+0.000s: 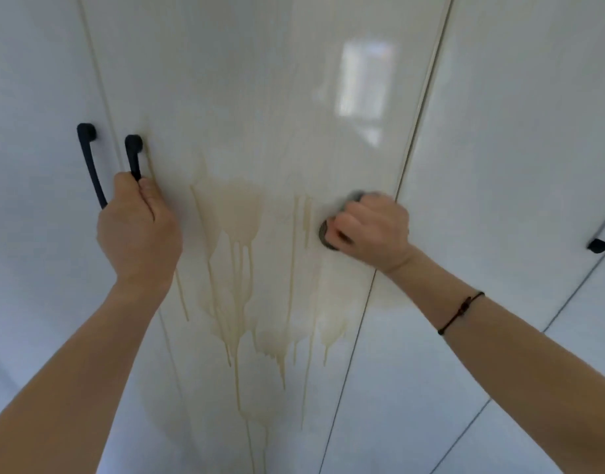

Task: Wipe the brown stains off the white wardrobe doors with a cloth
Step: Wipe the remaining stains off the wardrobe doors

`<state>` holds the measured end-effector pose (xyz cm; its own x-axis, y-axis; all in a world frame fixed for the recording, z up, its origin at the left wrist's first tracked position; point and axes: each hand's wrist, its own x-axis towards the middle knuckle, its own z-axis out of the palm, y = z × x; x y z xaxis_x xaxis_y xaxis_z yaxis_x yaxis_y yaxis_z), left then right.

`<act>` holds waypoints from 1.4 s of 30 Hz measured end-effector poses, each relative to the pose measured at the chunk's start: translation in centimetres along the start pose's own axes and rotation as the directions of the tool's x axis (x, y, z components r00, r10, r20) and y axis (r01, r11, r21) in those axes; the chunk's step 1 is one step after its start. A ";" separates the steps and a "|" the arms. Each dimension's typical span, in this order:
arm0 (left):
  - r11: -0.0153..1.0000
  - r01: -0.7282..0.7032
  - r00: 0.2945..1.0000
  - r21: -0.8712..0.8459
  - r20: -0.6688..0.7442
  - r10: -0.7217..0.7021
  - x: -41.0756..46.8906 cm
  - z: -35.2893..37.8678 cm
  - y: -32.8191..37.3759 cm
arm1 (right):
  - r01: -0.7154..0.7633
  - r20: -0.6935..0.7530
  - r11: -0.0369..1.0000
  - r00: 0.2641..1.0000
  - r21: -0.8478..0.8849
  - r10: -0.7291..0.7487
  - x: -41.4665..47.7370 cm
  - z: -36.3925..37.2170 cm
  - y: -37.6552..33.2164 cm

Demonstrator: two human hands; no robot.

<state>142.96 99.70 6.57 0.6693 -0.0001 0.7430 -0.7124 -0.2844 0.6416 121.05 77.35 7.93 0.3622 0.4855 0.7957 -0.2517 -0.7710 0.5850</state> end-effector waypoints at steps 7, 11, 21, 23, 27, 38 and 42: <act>0.999 0.019 0.998 0.033 -0.065 -0.016 0.1 0.8 -0.3 | -0.471 -0.275 0.879 0.857 -0.071 0.436 16.3 -2.0 10.9; 1.000 0.017 0.996 0.022 -0.086 -0.015 0.3 1.4 -0.9 | -0.407 -0.245 0.911 0.892 -0.065 0.381 12.9 -0.9 8.7; 0.999 0.035 0.999 0.001 -0.012 -0.035 0.3 0.5 -0.4 | -0.083 0.159 0.992 0.985 0.094 0.068 -7.5 2.1 -5.8; 0.999 0.034 0.999 0.000 0.017 -0.034 0.6 0.3 -0.2 | -0.027 0.219 0.995 0.976 0.092 0.006 -7.4 2.0 -5.7; 1.000 0.013 1.000 -0.005 0.025 -0.013 0.6 -0.2 -0.1 | 0.067 0.130 0.995 0.989 0.074 -0.077 -1.0 0.5 -1.5; 0.993 0.058 0.996 -0.107 0.080 -0.050 1.0 0.6 -1.2 | -0.250 -0.187 0.968 0.952 -0.027 0.241 10.1 5.5 -3.1; 0.992 0.083 0.992 -0.096 0.098 -0.073 1.6 1.0 -0.9 | 0.001 0.099 0.992 0.995 0.122 -0.013 -1.8 7.2 -11.7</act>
<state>144.83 99.02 7.00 0.7373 -0.0730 0.6716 -0.6714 -0.1901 0.7163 129.78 82.53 -1.45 0.4521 0.4525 0.7686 -0.1398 -0.8152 0.5621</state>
